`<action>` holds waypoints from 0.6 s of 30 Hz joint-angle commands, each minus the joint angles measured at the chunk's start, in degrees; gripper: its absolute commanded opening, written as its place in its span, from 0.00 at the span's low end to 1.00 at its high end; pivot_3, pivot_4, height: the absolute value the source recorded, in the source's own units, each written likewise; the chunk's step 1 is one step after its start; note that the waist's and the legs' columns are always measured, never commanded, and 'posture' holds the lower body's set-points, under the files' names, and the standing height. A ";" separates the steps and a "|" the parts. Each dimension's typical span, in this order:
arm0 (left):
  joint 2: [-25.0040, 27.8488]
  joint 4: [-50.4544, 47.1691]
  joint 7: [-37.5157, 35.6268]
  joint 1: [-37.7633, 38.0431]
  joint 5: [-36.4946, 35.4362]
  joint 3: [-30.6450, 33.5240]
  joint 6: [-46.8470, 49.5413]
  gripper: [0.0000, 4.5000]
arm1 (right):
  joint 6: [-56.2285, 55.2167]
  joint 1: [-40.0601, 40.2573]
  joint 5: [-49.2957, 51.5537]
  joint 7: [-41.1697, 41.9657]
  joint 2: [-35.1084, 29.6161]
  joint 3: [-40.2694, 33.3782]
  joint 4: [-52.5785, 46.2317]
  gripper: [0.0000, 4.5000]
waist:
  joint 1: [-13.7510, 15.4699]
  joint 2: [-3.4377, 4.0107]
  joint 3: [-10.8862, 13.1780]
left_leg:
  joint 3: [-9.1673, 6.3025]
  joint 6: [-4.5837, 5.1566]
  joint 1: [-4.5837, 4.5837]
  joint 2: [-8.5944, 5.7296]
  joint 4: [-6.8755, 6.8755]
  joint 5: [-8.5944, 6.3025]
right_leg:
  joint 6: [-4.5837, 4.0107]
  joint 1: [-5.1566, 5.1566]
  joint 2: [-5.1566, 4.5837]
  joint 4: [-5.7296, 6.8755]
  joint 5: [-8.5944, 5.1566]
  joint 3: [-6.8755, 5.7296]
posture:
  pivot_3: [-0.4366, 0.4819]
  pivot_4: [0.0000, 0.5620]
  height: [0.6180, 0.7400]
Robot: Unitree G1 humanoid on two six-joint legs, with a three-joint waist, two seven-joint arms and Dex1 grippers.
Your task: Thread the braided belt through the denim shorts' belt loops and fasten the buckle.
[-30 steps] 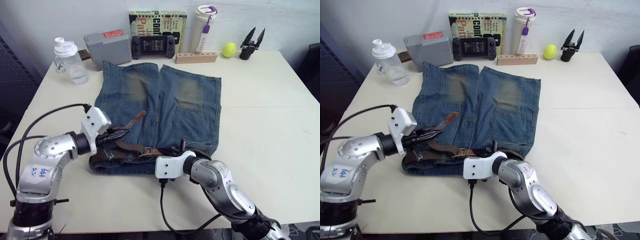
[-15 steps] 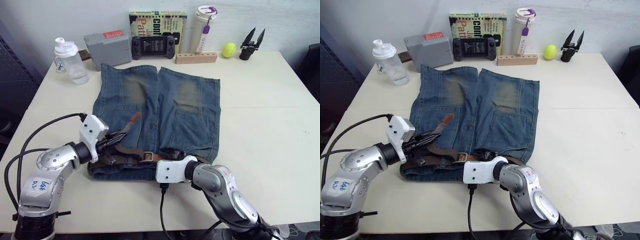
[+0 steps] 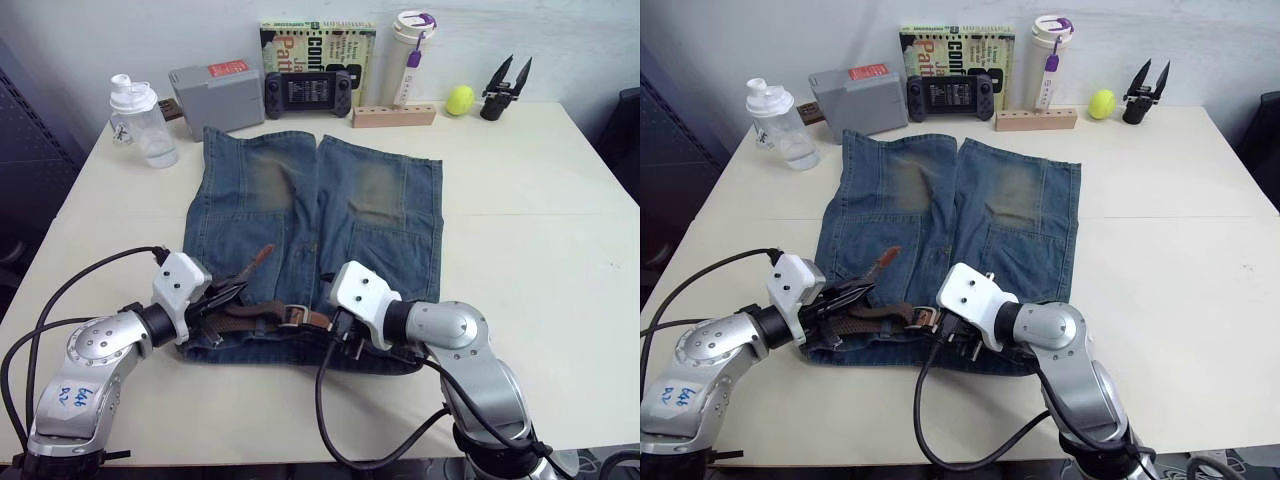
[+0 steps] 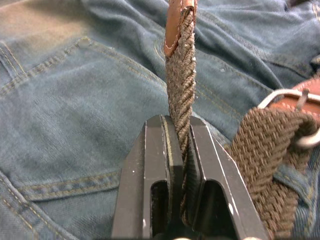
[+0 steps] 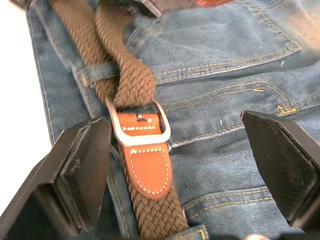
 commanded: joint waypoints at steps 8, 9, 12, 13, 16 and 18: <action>1.92 -0.99 -0.41 0.92 -1.67 2.53 -0.34 0.00 | -1.27 -1.14 1.78 -12.79 -0.65 2.64 6.26 0.99 | -0.05 0.01 0.00 | 0.03 -0.01 -0.02 -0.02 -0.04 -0.01 | -0.01 -0.04 -0.01 -0.01 0.00 0.01 | 0.48 0.27 0.92; 2.04 -0.93 -0.40 0.87 -1.82 2.55 -0.31 0.00 | -1.37 -1.26 2.11 -13.35 -0.96 2.97 6.40 0.99 | -0.06 0.01 0.00 | 0.03 -0.01 -0.01 -0.01 -0.04 -0.01 | -0.01 -0.04 -0.01 0.00 0.00 0.01 | 0.48 0.27 0.92; 2.36 -0.73 -0.32 0.46 -2.10 2.42 -0.14 0.00 | -2.00 -1.44 2.50 -14.91 -1.80 5.46 6.83 0.99 | -0.07 0.01 0.00 | 0.04 -0.01 0.00 0.00 -0.03 -0.01 | -0.01 -0.04 0.00 0.00 -0.01 0.01 | 0.48 0.27 0.92; 2.45 -0.68 -0.29 0.28 -1.99 2.31 -0.21 0.00 | -2.10 -1.65 2.61 -15.22 -1.73 6.48 6.83 0.99 | -0.09 0.01 0.00 | 0.04 -0.01 -0.01 0.00 -0.03 -0.01 | -0.01 -0.04 0.00 0.00 0.00 0.01 | 0.48 0.27 0.92; 2.62 -0.29 -0.13 -0.30 -1.63 1.97 -0.42 0.00 | -2.60 -2.74 2.85 -16.22 -1.66 9.12 7.17 0.99 | -0.11 0.01 0.00 | 0.04 -0.02 0.00 0.01 -0.04 -0.01 | -0.01 -0.04 0.00 0.00 -0.01 0.01 | 0.48 0.27 0.92; 2.61 -0.04 -0.03 -0.48 -1.47 1.78 -0.65 0.00 | -3.36 -3.40 2.81 -16.63 -2.06 10.58 7.72 0.99 | -0.12 0.01 0.00 | 0.04 -0.02 0.00 0.01 -0.04 -0.01 | -0.01 -0.04 0.01 0.00 -0.01 0.01 | 0.48 0.27 0.92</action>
